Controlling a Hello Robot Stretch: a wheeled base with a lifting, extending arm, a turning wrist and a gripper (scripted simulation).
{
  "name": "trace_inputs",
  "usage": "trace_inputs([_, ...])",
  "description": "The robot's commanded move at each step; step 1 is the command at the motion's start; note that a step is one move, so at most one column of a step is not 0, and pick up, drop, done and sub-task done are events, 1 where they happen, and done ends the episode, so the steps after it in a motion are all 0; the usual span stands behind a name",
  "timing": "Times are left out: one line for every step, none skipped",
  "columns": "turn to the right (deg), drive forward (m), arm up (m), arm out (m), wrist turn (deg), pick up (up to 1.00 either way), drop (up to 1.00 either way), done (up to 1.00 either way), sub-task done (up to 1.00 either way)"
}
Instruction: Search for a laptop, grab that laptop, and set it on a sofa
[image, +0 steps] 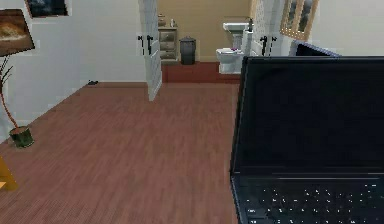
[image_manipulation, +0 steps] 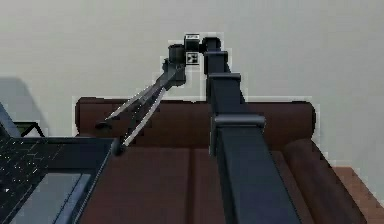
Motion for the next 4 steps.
trace_inputs([0.0, 0.0, 0.0, 0.0, 45.0, 0.0, 0.0, 0.0, 0.0])
trace_inputs([0.0, 0.0, 0.0, 0.0, 45.0, 0.0, 0.0, 0.0, 0.0])
trace_inputs([0.0, 0.0, 0.0, 0.0, 45.0, 0.0, 0.0, 0.0, 0.0])
trace_inputs([0.0, 0.0, -0.4, 0.0, 0.0, 0.0, 0.0, 0.0, 0.0])
